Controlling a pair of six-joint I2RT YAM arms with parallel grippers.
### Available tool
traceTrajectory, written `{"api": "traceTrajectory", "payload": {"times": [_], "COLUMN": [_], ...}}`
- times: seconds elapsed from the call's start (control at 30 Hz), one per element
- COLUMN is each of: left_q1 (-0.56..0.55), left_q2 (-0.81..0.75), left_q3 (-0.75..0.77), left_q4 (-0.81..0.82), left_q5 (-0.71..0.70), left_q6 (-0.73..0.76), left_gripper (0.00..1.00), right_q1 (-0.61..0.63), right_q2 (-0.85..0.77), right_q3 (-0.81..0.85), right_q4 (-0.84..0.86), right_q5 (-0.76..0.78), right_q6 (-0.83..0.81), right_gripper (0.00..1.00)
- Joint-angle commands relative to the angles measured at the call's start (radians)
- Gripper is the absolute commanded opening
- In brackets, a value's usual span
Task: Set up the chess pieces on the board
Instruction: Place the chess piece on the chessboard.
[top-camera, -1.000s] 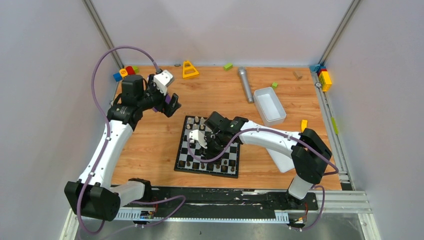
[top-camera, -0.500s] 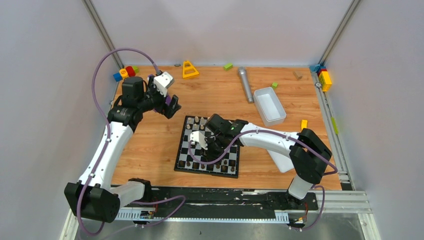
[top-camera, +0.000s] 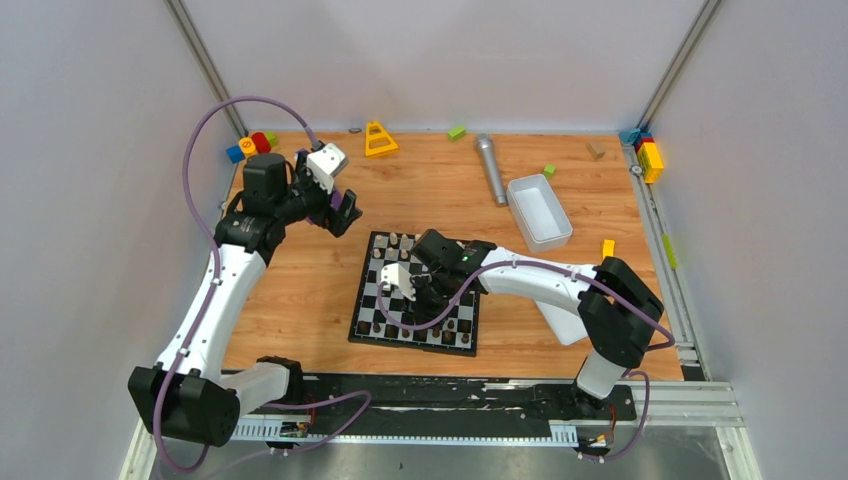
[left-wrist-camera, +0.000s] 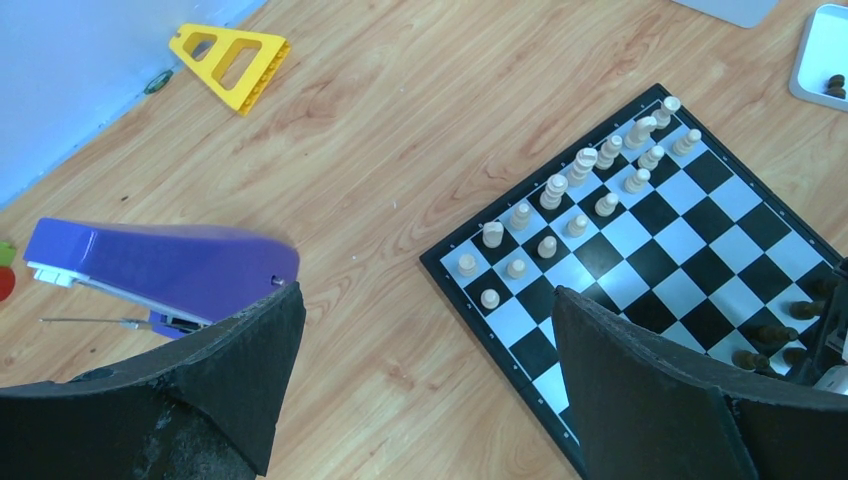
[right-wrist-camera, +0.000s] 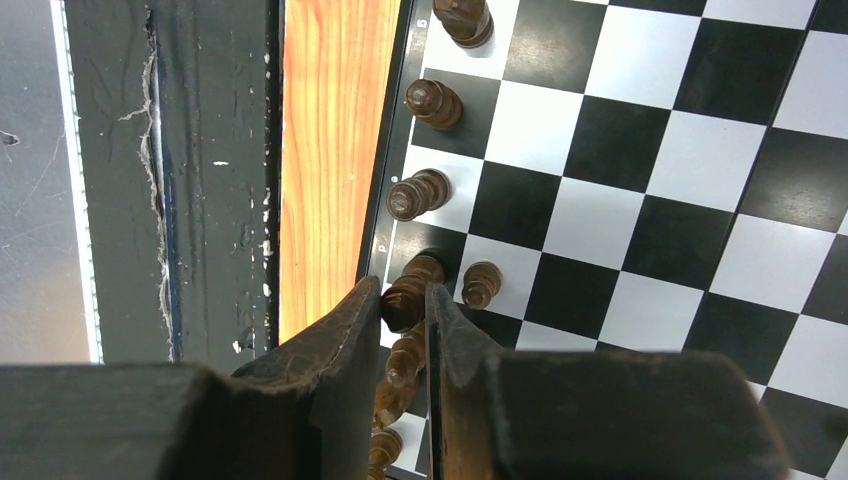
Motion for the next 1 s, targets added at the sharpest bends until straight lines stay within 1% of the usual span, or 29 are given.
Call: {"api": "traceTrajectory", "payload": {"times": [0.0,0.97], "left_q1": [0.005,0.005], "left_q2": [-0.037,-0.052], "left_q3": [-0.006,-0.027], "left_q4": [0.033,0.048], "left_q5": [0.004,0.001], "left_q6": [-0.016,-0.010], "left_gripper": [1.00,1.00], "right_q1": [0.010,0.020], "right_q2": [-0.003,0.018], "right_q3": [0.000,0.006], "right_q4": [0.034,0.040], "right_q5": [-0.006,0.002], "right_q6": [-0.005,-0.003], "right_gripper": [0.00,0.00]}}
